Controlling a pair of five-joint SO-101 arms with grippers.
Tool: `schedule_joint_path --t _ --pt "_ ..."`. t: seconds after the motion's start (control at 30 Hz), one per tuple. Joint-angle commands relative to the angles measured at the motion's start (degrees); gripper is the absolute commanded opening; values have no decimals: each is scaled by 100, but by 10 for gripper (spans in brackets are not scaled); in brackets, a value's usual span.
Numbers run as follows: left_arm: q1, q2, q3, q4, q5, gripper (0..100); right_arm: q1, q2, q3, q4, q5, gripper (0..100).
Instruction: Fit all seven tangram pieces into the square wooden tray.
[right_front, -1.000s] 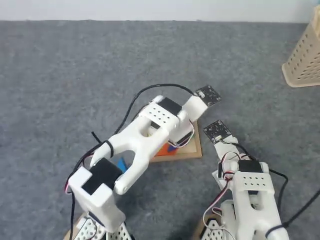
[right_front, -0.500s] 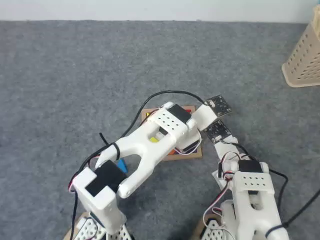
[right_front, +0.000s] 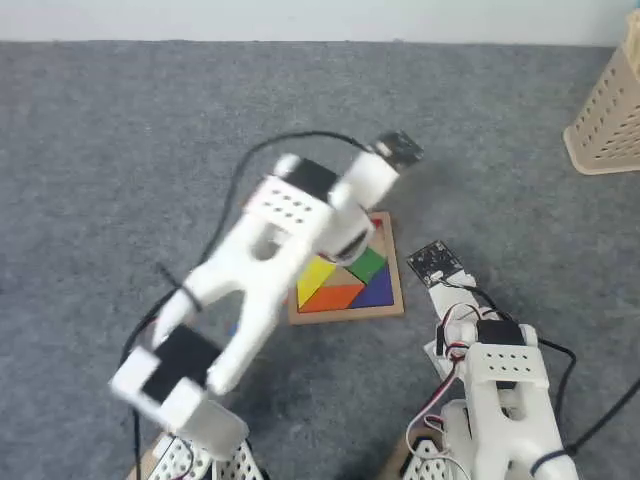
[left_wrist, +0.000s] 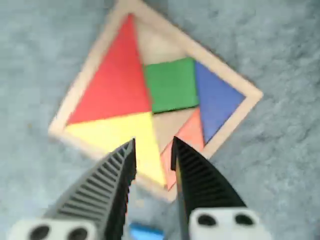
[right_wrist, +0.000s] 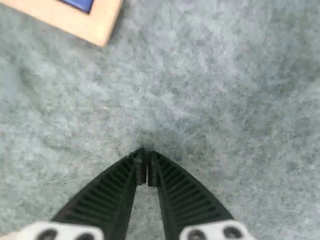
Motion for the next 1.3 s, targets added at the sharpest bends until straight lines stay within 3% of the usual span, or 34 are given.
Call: schedule_joint_path --t 0.0,0.13,0.3,0.43,0.67,0.83,1.27 --pt "-316 -1046 268 448 -325 111 57 -189 -18 -101 88 9" --pt "-932 -1574 1218 826 -721 115 57 -189 -18 -101 88 9" --pt "-1978 -1873 2273 826 -1609 115 57 -189 -18 -101 88 9" --pt "-2426 -2119 2914 818 -2075 115 57 -189 -18 -101 88 9" --pt "-2356 -2541 4259 -176 -2145 118 57 -189 -18 -101 88 9" --pt "-2110 -2541 4919 -659 -2145 179 57 -189 -18 -101 88 9" --pt "-2022 -2523 5165 -1169 -1556 191 57 -189 -18 -92 88 9"
